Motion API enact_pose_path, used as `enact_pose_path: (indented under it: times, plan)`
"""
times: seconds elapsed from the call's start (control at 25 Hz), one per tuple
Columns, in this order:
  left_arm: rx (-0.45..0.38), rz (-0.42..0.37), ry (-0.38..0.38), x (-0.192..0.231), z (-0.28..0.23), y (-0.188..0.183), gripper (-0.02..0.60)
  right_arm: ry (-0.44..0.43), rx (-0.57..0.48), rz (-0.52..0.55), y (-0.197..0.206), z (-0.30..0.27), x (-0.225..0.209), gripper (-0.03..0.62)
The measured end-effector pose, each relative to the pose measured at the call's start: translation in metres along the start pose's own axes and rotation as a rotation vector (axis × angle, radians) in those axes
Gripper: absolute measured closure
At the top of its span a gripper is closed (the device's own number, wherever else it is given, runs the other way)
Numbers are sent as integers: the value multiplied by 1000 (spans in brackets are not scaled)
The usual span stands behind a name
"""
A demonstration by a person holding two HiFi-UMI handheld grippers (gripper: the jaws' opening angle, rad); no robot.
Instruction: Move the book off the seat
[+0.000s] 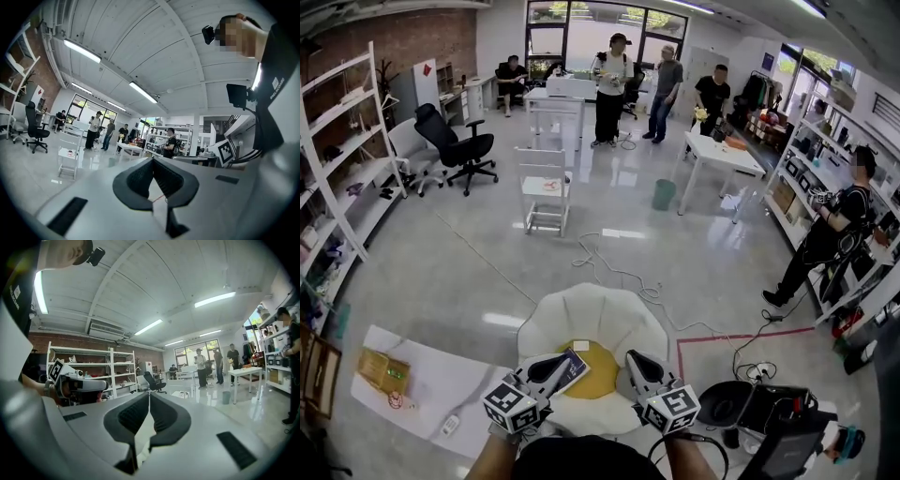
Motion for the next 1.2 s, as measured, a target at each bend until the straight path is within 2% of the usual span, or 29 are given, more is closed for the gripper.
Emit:
enact_pose_path:
  times: [0.28,0.64,1.0,1.2]
  plan:
    - [9,19,-12,73,10,-13,577,-6,12,-19,-6,-77,9,577]
    - [19,38,-17,146,37,-15,576,11,39,-76,3,-145,29,576]
    - [65,105,-39,159,34,6,575,27,95,-124,15,-154,17,576]
    - [83,120,-80,166,26,14,574,21,127,-132,27,-157,3,574]
Point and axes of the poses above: the fingertips, and each gripper's own axes: z backward along the fingers, x to its left, y out of its underside, the point moved 2 cm from there along z, backward along the fingers, and after that the axes turned 3 degrees about -y, right-handed, at the moved point
